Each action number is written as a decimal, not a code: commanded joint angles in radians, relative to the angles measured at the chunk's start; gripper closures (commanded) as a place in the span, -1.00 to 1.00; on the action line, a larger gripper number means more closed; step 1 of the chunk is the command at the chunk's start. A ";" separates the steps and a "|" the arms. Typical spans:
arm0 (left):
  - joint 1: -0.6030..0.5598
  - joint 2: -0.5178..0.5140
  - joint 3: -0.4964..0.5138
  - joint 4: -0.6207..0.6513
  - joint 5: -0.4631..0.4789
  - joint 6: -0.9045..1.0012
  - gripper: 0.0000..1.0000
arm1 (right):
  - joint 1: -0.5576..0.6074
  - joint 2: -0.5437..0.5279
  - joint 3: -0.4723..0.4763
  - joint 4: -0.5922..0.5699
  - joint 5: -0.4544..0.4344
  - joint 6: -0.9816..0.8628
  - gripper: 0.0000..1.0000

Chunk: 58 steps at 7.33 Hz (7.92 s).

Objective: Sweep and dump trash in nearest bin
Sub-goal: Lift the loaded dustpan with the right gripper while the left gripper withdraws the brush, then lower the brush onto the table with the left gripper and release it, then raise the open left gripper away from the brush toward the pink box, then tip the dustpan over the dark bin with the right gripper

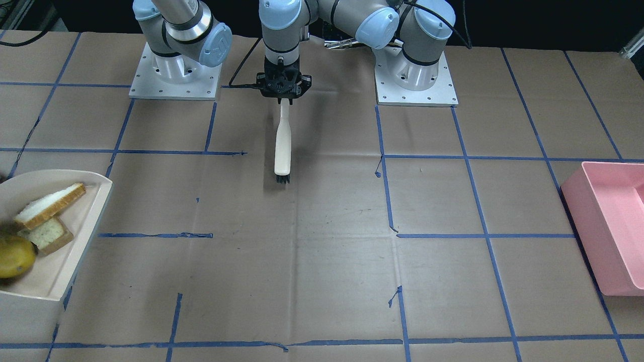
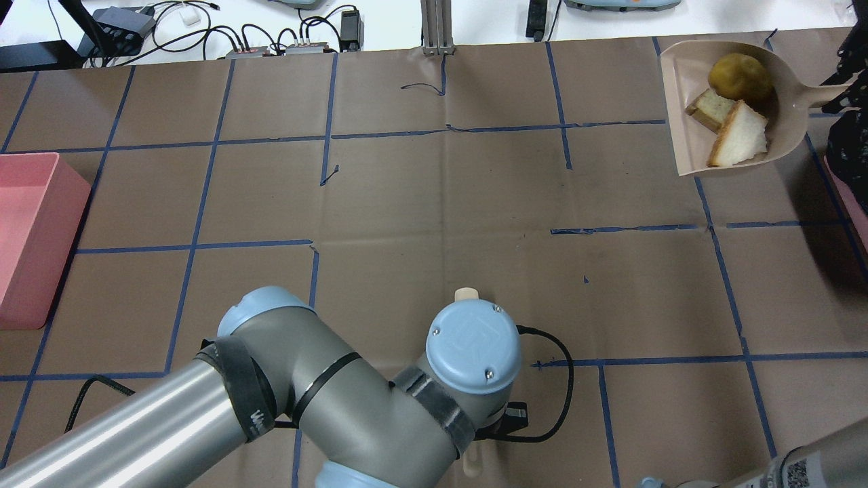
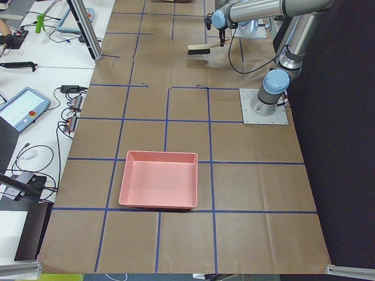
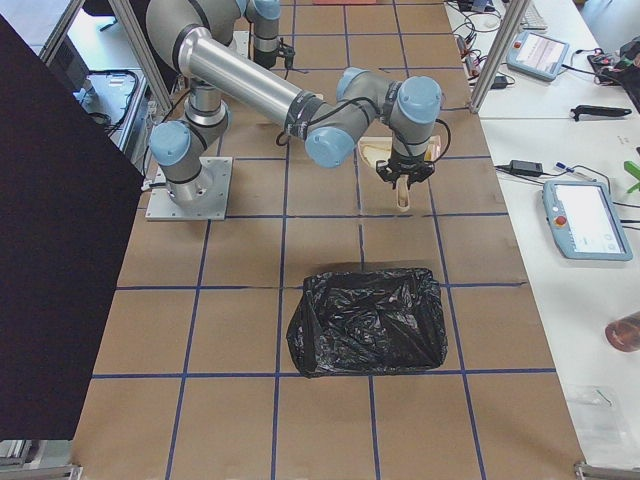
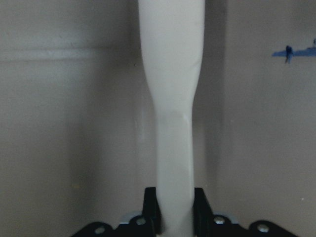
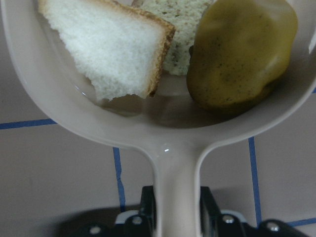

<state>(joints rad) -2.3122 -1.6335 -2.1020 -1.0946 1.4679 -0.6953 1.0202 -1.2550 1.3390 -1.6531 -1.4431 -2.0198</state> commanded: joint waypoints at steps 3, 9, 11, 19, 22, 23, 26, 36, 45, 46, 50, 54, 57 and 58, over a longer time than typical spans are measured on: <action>-0.021 0.067 -0.125 0.102 0.005 -0.022 1.00 | -0.110 0.043 -0.124 0.144 -0.072 -0.141 0.95; -0.018 0.075 -0.158 0.114 0.011 -0.115 0.92 | -0.305 0.144 -0.262 0.130 -0.189 -0.308 0.95; -0.018 0.067 -0.158 0.113 0.012 -0.112 0.43 | -0.399 0.205 -0.360 0.144 -0.171 -0.431 0.96; 0.237 0.129 0.121 -0.038 0.012 0.311 -0.98 | -0.538 0.336 -0.513 0.121 -0.157 -0.502 0.94; 0.515 0.129 0.334 -0.265 0.014 0.596 -0.99 | -0.523 0.430 -0.625 0.121 -0.284 -0.487 0.94; 0.590 0.127 0.393 -0.336 0.015 0.635 -0.99 | -0.516 0.428 -0.626 0.127 -0.316 -0.459 0.94; 0.708 0.148 0.479 -0.487 0.126 0.752 -1.00 | -0.456 0.424 -0.626 0.133 -0.408 -0.392 0.94; 0.697 0.136 0.497 -0.465 0.054 0.754 -1.00 | -0.307 0.358 -0.609 0.205 -0.657 -0.110 0.93; 0.697 0.153 0.488 -0.444 0.065 0.751 -1.00 | -0.305 0.376 -0.587 0.254 -0.796 0.036 0.91; 0.698 0.153 0.481 -0.444 0.066 0.752 -1.00 | -0.299 0.375 -0.595 0.243 -0.804 0.038 0.91; 0.712 0.142 0.482 -0.464 0.069 0.735 -1.00 | -0.224 0.361 -0.598 0.170 -0.896 0.007 0.91; 0.721 0.144 0.487 -0.518 0.078 0.714 -1.00 | -0.224 0.367 -0.595 0.139 -0.899 -0.007 0.90; 0.726 0.147 0.474 -0.511 0.078 0.714 -1.00 | -0.227 0.381 -0.589 0.002 -0.956 -0.124 0.90; 0.726 0.149 0.473 -0.510 0.078 0.714 -1.00 | -0.227 0.379 -0.587 -0.008 -0.956 -0.137 0.90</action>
<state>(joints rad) -1.5870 -1.4868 -1.6264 -1.6064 1.5461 0.0184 0.7939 -0.8777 0.7488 -1.6288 -2.3895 -2.1266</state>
